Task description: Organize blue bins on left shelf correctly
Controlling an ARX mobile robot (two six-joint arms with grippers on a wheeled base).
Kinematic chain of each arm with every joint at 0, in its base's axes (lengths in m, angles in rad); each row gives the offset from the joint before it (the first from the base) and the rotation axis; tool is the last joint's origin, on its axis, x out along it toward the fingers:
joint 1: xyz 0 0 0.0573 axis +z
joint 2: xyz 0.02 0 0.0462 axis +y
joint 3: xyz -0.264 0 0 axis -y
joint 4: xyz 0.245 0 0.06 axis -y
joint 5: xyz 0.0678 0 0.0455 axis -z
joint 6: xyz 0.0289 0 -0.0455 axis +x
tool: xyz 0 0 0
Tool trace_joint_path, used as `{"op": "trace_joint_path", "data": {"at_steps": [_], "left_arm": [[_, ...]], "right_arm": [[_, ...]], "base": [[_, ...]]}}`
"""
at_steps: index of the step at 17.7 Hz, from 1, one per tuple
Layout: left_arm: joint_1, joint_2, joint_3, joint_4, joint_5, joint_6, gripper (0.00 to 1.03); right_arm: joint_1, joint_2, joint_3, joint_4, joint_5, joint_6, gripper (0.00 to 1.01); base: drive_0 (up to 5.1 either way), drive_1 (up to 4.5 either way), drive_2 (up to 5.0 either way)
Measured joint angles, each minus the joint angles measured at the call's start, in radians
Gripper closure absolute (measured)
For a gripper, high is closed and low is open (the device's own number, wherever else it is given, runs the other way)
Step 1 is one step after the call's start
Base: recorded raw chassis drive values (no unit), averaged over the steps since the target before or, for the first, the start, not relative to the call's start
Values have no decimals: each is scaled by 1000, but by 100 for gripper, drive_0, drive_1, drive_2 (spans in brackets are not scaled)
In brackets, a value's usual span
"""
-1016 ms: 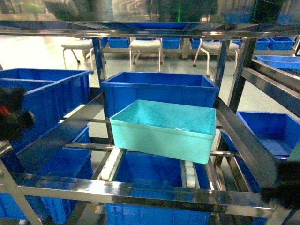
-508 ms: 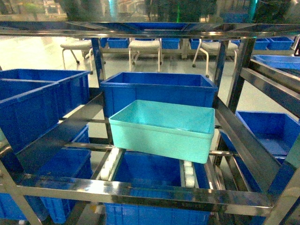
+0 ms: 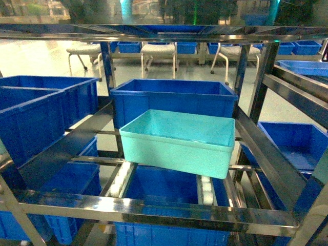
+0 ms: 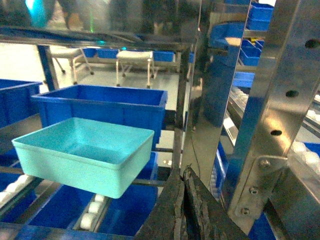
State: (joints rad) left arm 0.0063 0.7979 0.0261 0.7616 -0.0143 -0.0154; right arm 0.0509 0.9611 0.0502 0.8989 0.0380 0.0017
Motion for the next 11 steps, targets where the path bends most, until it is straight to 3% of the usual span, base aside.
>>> {"op": "trace_joint_path", "data": {"at_steps": [2,6,11], "left_arm": [[-3,-31,-4,-27,9,0,101],[-9,-77,-10,-71,14,1,101],[-8,-317,-11,-286,14,1,101]], "right_arm": [[-35,-43,-2,-32,-25,0,99],[-55,-95,-11,-77,-27,0,99],[-51,-364,-36,-315,-35,0,99]], "base": [[0,0,0],[0,0,0],[0,0,0]]}}
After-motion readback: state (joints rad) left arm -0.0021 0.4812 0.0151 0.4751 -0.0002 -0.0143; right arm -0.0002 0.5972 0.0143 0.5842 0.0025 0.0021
